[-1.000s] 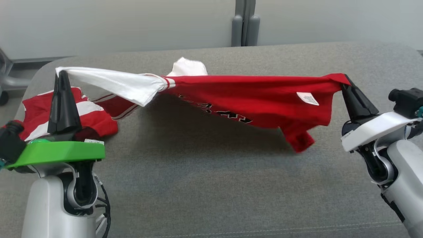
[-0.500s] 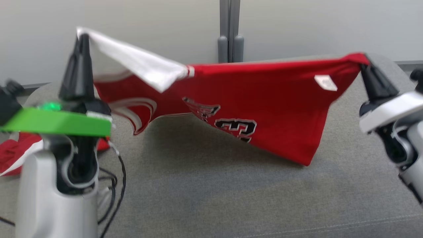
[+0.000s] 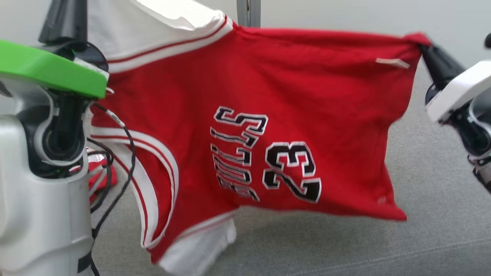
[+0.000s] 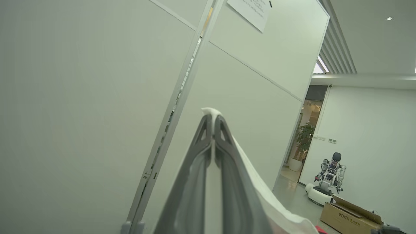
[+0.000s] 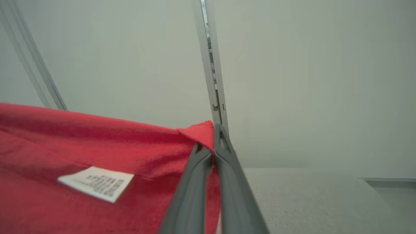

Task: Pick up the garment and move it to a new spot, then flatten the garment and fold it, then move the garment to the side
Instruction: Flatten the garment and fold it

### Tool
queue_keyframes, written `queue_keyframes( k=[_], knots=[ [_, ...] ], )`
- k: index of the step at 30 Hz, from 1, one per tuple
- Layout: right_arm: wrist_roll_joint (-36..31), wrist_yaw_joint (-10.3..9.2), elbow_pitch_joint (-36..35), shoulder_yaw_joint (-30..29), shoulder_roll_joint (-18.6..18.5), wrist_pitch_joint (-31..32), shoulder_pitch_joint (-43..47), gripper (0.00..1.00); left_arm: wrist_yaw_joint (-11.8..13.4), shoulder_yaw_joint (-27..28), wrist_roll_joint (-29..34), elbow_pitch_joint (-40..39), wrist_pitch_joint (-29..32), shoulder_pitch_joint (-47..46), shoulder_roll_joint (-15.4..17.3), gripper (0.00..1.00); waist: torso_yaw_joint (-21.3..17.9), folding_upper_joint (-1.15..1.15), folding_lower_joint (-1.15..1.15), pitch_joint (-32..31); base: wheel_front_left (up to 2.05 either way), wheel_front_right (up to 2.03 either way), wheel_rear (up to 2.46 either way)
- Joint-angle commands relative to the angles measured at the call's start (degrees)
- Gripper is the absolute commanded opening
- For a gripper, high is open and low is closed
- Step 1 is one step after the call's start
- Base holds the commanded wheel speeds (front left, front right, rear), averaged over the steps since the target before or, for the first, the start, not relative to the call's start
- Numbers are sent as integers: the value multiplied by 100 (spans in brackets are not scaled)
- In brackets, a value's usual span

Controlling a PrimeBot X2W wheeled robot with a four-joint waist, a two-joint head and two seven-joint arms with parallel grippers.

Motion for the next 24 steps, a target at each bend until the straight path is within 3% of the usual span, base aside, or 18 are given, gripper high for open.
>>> queue_keyframes(
  k=[1, 5, 9, 10, 11, 12, 18, 24],
  knots=[
    [160, -7, 150, 69, 57, 163, 183, 0, 13, -7, -81, 106, 28, 182, -19, 0, -17, 0, 0, 53, 0, 0, 0],
    [578, -8, 834, 215, 274, 735, 497, 0, -56, -90, -180, 463, 19, 506, -95, 0, -1, 0, 0, 234, 0, 0, 0],
    [866, -8, 1690, 205, 521, 916, 742, 0, -151, -156, -31, 784, -180, 856, -68, 0, 50, 0, 0, 429, 0, 0, 0],
    [915, -10, 1908, 171, 579, 862, 791, 14, -178, -157, 6, 850, -243, 933, -44, 0, 64, 0, 0, 473, 0, 0, 0],
    [969, -10, 2124, 114, 649, 776, 827, 62, -204, -147, 9, 902, -309, 1011, -41, 0, 77, 0, 0, 516, 0, 0, 0],
    [1042, -11, 2292, 51, 718, 668, 856, 100, -234, -135, -15, 937, -358, 1092, -54, 0, 93, 0, 0, 565, 0, 0, 0],
    [1391, -4, 2714, -228, 959, -85, 1002, 100, -337, -59, -31, 1047, -636, 1509, -61, 0, 165, 0, 0, 830, 0, 0, 0],
    [1344, -4, 2037, 213, 1004, -648, 1290, 100, -401, 142, -51, 1016, -1015, 1929, -24, 0, 92, 0, 0, 970, 0, 0, 0]
  ],
)
